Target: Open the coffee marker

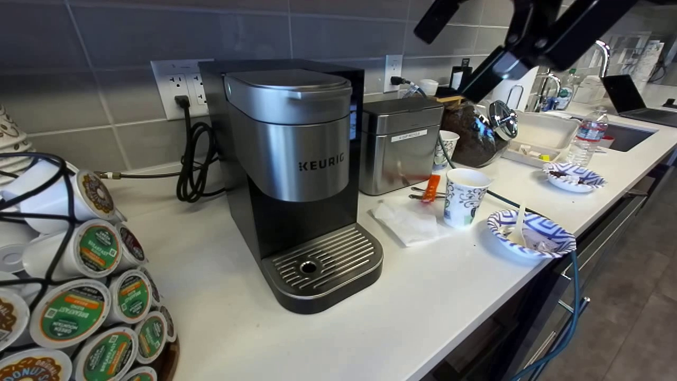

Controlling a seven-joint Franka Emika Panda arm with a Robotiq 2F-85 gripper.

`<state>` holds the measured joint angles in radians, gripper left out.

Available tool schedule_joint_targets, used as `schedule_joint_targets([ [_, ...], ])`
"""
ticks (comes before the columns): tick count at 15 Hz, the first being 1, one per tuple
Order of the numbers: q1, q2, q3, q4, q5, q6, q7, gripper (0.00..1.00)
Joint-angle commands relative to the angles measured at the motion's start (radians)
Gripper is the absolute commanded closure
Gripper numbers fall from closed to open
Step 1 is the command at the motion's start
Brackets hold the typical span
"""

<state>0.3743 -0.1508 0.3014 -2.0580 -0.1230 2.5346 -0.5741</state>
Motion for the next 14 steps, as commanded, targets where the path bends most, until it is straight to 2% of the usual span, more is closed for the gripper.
schedule_joint_targets([
  [1, 0.038, 0.074, -0.006, 0.024, 0.067, 0.085, -0.216, 0.0],
  [4, 0.047, 0.115, 0.007, 0.045, 0.138, 0.1, -0.418, 0.0],
  [5, 0.041, 0.124, 0.016, 0.049, 0.114, 0.112, -0.456, 0.0],
  [6, 0.025, 0.096, 0.02, 0.029, 0.097, 0.091, -0.358, 0.0],
  [9, 0.023, 0.102, 0.024, 0.033, 0.097, 0.093, -0.367, 0.0],
  [12, 0.01, 0.131, 0.022, 0.038, 0.003, 0.218, -0.378, 0.0],
  [14, -0.003, 0.162, 0.019, 0.053, -0.099, 0.284, -0.383, 0.0],
])
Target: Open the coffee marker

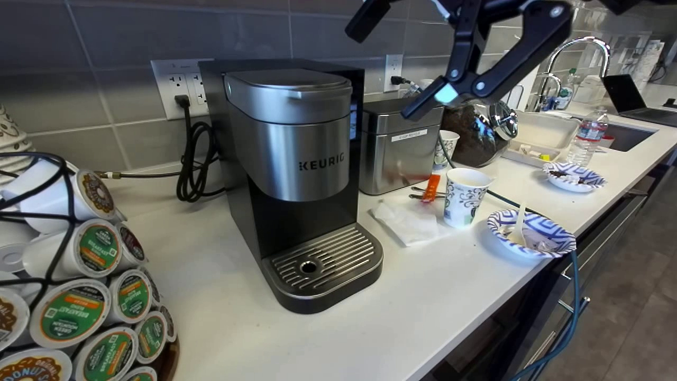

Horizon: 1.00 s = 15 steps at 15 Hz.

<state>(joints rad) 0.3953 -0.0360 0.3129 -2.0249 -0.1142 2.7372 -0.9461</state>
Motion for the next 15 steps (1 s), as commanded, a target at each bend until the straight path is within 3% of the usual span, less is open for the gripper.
schedule_joint_targets([
  [1, -0.03, 0.067, 0.006, 0.028, -0.149, 0.111, -0.007, 0.0],
  [7, -0.029, 0.169, -0.042, 0.084, -0.386, 0.256, 0.059, 0.0],
  [15, 0.02, 0.187, -0.12, 0.164, -0.603, 0.31, 0.205, 0.0],
])
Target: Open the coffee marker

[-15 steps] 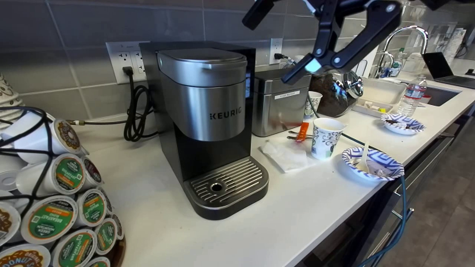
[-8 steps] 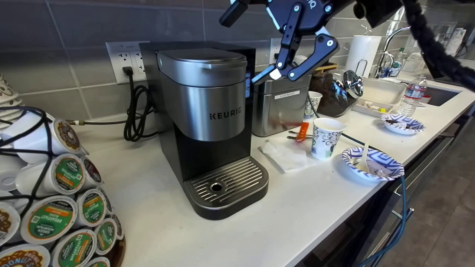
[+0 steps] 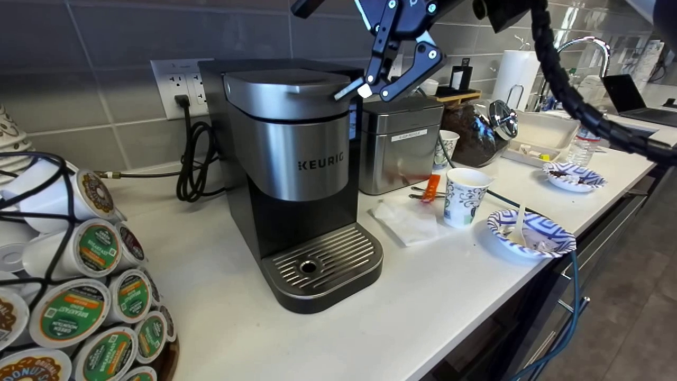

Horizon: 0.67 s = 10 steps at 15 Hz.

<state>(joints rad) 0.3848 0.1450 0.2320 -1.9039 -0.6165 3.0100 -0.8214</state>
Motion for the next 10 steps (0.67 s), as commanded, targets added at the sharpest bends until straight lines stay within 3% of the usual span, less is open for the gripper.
schedule_joint_targets([
  [1, 0.037, 0.006, -0.047, 0.052, -0.134, 0.039, 0.107, 0.0],
  [5, 0.06, -0.005, -0.089, 0.107, -0.303, 0.042, 0.251, 0.0],
  [10, 0.08, 0.068, -0.127, 0.279, -0.499, 0.016, 0.392, 0.0],
])
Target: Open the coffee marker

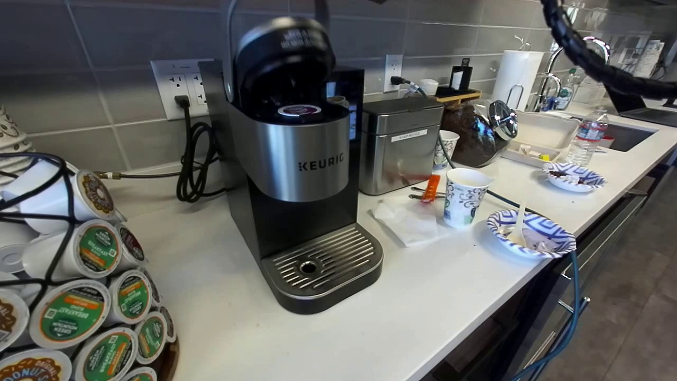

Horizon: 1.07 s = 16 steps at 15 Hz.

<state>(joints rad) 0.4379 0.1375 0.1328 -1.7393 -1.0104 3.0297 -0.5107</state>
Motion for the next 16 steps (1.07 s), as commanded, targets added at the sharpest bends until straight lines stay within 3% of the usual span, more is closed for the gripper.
schedule_joint_targets([
  [1, 0.03, 0.087, -0.029, 0.133, -0.123, -0.006, 0.097, 0.0],
  [3, 0.031, 0.078, -0.018, 0.105, -0.112, -0.002, 0.112, 0.0],
  [4, -0.03, 0.058, 0.066, 0.044, -0.048, -0.001, 0.069, 0.0],
  [5, -0.002, 0.033, 0.05, -0.02, 0.028, 0.003, 0.031, 0.0],
  [9, -0.087, -0.09, 0.196, -0.257, 0.289, 0.194, -0.024, 0.0],
  [10, -0.107, -0.131, 0.219, -0.308, 0.335, 0.194, 0.026, 0.0],
  [13, -0.113, -0.298, 0.176, -0.439, 0.377, 0.101, 0.121, 0.0],
  [16, -0.101, -0.447, 0.104, -0.574, 0.458, 0.029, 0.101, 0.0],
])
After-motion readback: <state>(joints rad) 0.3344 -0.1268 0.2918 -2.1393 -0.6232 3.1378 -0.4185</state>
